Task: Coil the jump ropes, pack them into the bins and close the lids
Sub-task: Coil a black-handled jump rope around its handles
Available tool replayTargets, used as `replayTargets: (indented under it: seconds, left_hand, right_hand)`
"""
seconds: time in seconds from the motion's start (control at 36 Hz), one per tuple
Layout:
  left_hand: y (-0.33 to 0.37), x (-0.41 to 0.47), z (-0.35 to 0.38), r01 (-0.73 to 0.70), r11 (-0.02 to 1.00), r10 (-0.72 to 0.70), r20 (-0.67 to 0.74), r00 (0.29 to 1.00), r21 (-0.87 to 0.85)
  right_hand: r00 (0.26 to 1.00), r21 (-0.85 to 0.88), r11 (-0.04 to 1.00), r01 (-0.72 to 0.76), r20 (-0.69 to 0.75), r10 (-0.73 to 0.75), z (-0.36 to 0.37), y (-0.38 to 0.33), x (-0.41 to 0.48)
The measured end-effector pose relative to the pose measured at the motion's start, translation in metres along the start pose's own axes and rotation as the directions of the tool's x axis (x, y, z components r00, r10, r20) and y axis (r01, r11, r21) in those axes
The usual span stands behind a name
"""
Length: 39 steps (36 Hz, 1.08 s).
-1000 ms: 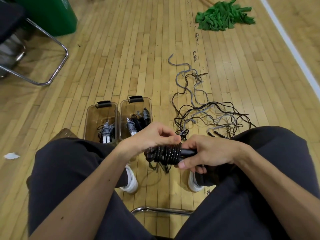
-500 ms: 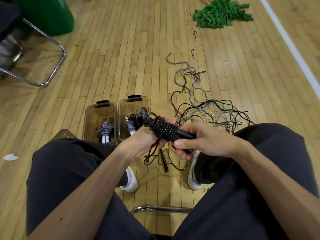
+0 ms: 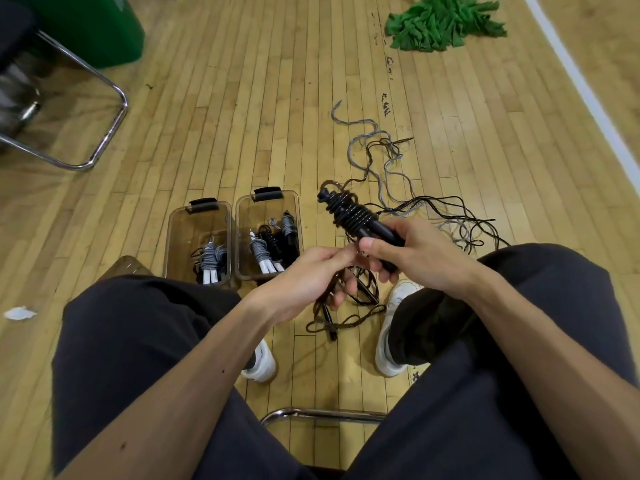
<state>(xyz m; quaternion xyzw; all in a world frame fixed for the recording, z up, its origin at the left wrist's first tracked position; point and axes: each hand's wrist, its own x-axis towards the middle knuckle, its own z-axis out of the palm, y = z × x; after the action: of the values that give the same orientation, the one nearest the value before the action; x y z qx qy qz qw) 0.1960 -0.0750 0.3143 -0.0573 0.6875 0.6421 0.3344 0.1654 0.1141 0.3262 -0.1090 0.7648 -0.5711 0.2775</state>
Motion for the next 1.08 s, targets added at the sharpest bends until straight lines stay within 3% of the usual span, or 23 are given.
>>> replayTargets:
  seconds: [0.22, 0.31, 0.42, 0.56, 0.69, 0.92, 1.08]
  left_hand:
    - [-0.005, -0.001, -0.003, 0.023, 0.989, -0.018, -0.034, 0.999, 0.147]
    - [-0.003, -0.003, 0.0, 0.001, 0.946, 0.025, -0.074, 0.997, 0.325]
    - [-0.005, -0.007, 0.002, -0.046, 0.75, 0.127, -0.076, 0.989, 0.659]
    - [-0.004, -0.016, -0.001, -0.044, 0.492, 0.186, -0.056, 0.981, 0.87]
    - [-0.001, -0.016, -0.008, -0.05, 0.357, 0.27, -0.053, 0.961, 0.933]
    - [0.003, -0.014, -0.012, -0.141, 0.359, 0.336, 0.014, 0.942, 0.923]
    - [0.0, -0.01, -0.014, -0.241, 0.309, 0.373, 0.116, 0.921, 0.92]
  right_hand:
    - [0.999, -0.112, 0.993, -0.035, -0.045, 0.03, 0.002, 0.01, 0.01]
    - [0.996, -0.209, 0.975, -0.077, -0.061, 0.066, 0.002, 0.014, 0.016]
    - [0.991, -0.282, 0.95, -0.135, -0.06, 0.123, 0.004, 0.02, 0.021]
    - [0.981, -0.364, 0.912, -0.188, -0.105, 0.16, 0.008, 0.022, 0.021]
    - [0.965, -0.426, 0.866, -0.261, -0.12, 0.232, 0.011, 0.02, 0.022]
    - [0.909, -0.441, 0.812, -0.383, -0.021, 0.417, 0.016, 0.019, 0.021]
    - [0.878, -0.493, 0.793, -0.359, 0.111, 0.466, 0.017, 0.018, 0.015]
